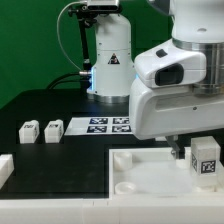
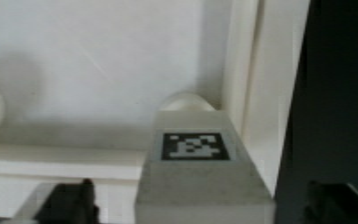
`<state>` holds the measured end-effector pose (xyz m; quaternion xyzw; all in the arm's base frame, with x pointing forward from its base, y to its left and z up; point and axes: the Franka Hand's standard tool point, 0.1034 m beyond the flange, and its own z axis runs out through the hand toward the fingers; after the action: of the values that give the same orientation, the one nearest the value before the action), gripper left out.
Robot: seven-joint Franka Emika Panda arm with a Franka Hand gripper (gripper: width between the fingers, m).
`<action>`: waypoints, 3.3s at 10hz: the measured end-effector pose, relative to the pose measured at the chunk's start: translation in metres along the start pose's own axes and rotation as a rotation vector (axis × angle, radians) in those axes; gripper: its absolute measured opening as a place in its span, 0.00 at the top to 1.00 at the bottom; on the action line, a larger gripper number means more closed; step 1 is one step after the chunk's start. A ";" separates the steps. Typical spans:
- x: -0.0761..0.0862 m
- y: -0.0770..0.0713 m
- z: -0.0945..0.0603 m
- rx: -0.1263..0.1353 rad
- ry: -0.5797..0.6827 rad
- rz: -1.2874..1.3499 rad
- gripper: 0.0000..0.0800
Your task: Assemble one leg
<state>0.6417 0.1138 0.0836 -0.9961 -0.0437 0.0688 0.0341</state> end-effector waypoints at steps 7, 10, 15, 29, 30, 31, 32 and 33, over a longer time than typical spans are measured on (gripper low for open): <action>-0.005 -0.003 0.002 0.053 0.143 0.706 0.64; -0.005 0.002 0.002 0.183 0.124 1.177 0.63; -0.005 0.002 0.005 0.205 0.090 1.253 0.35; 0.001 0.000 0.001 0.052 0.135 0.396 0.64; 0.001 0.001 0.001 0.057 0.133 0.476 0.64; 0.001 0.000 0.002 0.062 0.131 0.558 0.64; 0.001 0.001 0.002 0.071 0.127 0.752 0.64; 0.001 0.001 0.002 0.085 0.121 0.946 0.64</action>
Offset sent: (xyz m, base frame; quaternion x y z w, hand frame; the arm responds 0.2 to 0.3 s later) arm 0.0000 0.0000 0.0000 0.0000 0.0000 0.1790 0.9838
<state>0.6426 0.1127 0.0814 -0.9066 0.4193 0.0206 0.0424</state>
